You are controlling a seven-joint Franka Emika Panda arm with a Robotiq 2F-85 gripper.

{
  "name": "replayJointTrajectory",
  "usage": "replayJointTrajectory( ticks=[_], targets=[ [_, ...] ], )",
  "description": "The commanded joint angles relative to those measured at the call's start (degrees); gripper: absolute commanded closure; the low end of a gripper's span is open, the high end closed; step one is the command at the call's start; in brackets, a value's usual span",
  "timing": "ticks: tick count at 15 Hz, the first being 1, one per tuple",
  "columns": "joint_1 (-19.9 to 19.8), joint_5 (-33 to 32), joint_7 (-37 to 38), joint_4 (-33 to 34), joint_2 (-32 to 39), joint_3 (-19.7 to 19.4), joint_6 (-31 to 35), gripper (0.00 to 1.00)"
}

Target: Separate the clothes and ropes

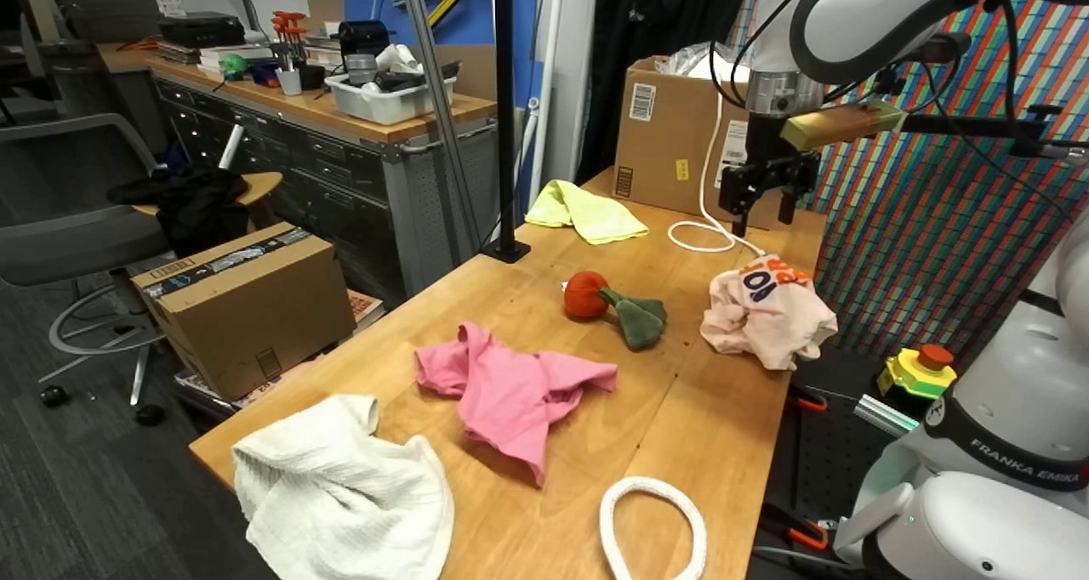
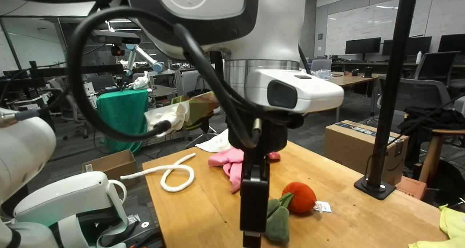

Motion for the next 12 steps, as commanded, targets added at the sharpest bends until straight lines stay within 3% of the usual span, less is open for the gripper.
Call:
replayJointTrajectory(
  ticks=[1, 8, 12],
  targets=[
    [3.03, 2.28, -3.33, 2.05, -1.67, 0.13, -1.34, 0.00],
    [13.26, 9.44, -12.71, 3.47, -9.35, 2.44, -0.97, 0.00],
    [16.12, 13.07, -14.82, 2.45, -16.17, 2.25, 2.83, 0.00]
  ],
)
